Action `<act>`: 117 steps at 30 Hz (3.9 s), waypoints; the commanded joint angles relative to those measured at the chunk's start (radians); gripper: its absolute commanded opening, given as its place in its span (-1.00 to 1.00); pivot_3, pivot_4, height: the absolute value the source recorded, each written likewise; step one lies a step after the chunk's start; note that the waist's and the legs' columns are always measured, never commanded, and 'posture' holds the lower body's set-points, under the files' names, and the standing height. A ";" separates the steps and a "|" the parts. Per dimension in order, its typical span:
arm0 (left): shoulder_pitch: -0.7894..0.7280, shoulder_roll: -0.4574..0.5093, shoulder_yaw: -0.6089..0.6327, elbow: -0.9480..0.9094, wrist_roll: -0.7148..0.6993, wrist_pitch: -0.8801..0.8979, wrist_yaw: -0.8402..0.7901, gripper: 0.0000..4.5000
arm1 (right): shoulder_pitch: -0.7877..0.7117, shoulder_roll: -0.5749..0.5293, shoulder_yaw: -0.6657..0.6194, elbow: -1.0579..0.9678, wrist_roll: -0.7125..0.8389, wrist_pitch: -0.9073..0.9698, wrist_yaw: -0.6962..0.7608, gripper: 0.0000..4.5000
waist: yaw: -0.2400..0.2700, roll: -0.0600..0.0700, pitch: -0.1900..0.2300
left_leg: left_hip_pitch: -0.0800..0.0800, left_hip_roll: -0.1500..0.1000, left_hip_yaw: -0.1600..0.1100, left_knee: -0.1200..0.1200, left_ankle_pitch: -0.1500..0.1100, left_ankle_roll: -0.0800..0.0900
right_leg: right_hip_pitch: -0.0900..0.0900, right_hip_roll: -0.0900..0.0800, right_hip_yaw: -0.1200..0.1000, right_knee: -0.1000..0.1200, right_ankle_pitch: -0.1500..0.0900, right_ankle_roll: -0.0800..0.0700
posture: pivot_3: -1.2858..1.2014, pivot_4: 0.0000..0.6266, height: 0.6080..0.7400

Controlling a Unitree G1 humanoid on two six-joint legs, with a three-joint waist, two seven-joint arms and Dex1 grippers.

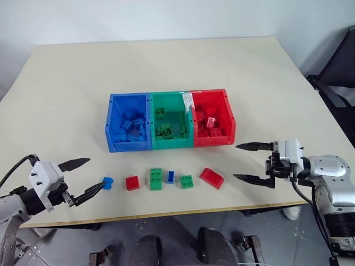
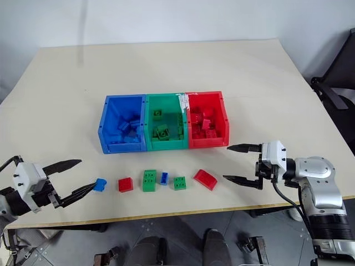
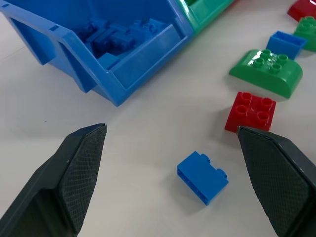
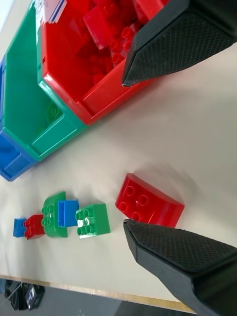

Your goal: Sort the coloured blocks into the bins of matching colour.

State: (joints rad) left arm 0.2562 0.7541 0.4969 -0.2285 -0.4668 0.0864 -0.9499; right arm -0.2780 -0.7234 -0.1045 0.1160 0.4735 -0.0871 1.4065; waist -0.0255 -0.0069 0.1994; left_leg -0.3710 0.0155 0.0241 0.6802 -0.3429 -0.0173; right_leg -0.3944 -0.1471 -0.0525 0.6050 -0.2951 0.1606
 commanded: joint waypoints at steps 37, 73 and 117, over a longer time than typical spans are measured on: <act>-0.047 -0.005 -0.286 -0.211 0.033 -0.036 -0.068 1.00 | 0.159 0.015 0.193 -0.399 -0.219 0.397 -0.495 -0.30 | 0.027 -0.002 -0.002 | 0.001 0.000 0.000 0.002 -0.002 0.001 | 0.001 0.001 0.000 0.000 0.000 0.000 | 0.03 -0.52 1.00; -0.225 -0.011 -0.353 -0.167 -0.033 0.096 -0.079 1.00 | 0.117 -0.180 -0.127 -0.115 0.004 0.196 -0.088 0.99 | 0.045 0.000 -0.001 | 0.001 0.001 0.007 0.002 -0.006 0.004 | -0.001 0.001 -0.001 -0.001 0.001 0.000 | 0.03 -0.52 1.00; 0.212 -0.107 0.017 -0.304 -0.082 0.030 0.046 1.00 | -0.438 0.354 0.214 -0.033 -0.091 0.394 -0.381 -0.27 | -0.014 -0.002 -0.002 | 0.002 0.005 0.011 0.003 -0.007 0.002 | -0.004 0.000 -0.001 0.001 0.001 0.000 | 0.03 -0.52 1.00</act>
State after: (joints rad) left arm 0.4439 0.6608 0.4752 -0.5066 -0.5244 0.1229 -0.9140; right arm -0.6781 -0.3977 0.1324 0.0624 0.3813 0.3106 1.0861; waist -0.0396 -0.0085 0.1978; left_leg -0.3682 0.0207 0.0352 0.6831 -0.3502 -0.0158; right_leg -0.3987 -0.1463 -0.0535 0.6071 -0.2943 0.1600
